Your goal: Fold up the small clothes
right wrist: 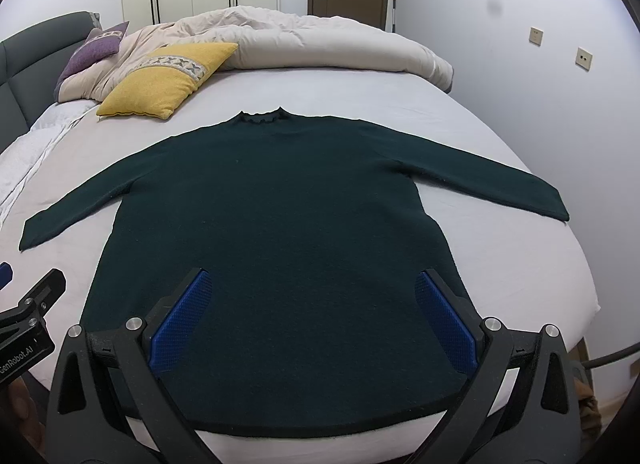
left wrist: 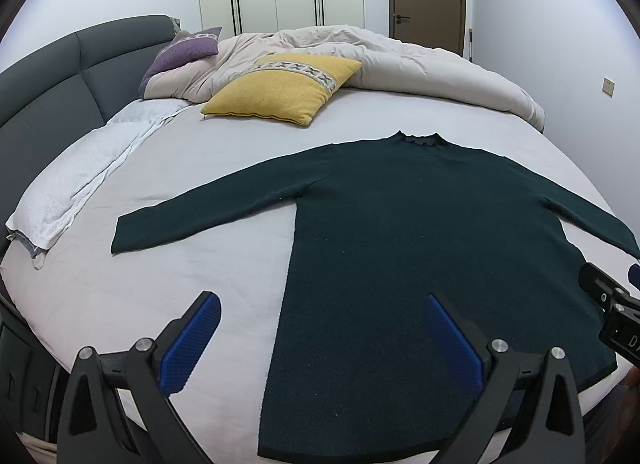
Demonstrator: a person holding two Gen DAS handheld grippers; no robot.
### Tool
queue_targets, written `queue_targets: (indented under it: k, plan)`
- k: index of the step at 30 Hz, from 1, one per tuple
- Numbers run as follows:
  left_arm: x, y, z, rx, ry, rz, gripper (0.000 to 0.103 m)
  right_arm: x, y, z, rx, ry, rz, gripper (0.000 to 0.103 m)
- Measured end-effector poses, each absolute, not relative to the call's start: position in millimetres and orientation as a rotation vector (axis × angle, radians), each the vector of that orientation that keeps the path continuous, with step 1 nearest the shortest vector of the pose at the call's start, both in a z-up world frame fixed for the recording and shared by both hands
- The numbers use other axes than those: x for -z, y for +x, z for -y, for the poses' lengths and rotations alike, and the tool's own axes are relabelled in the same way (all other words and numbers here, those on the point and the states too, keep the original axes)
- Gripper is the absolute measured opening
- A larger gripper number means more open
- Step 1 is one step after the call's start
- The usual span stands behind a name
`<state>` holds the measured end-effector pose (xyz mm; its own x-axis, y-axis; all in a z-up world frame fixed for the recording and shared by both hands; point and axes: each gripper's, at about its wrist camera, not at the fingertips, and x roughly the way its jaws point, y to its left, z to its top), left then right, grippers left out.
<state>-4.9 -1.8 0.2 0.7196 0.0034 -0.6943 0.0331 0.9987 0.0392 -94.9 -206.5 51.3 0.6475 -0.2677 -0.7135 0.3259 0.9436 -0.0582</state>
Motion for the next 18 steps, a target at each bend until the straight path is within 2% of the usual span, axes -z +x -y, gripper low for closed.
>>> queue_targets:
  k: [18]
  plan:
    - [-0.4, -4.6, 2.3, 0.016, 0.051, -0.768, 0.103, -46.6, -92.5, 203.6, 0.337, 0.070, -0.798, 0.103]
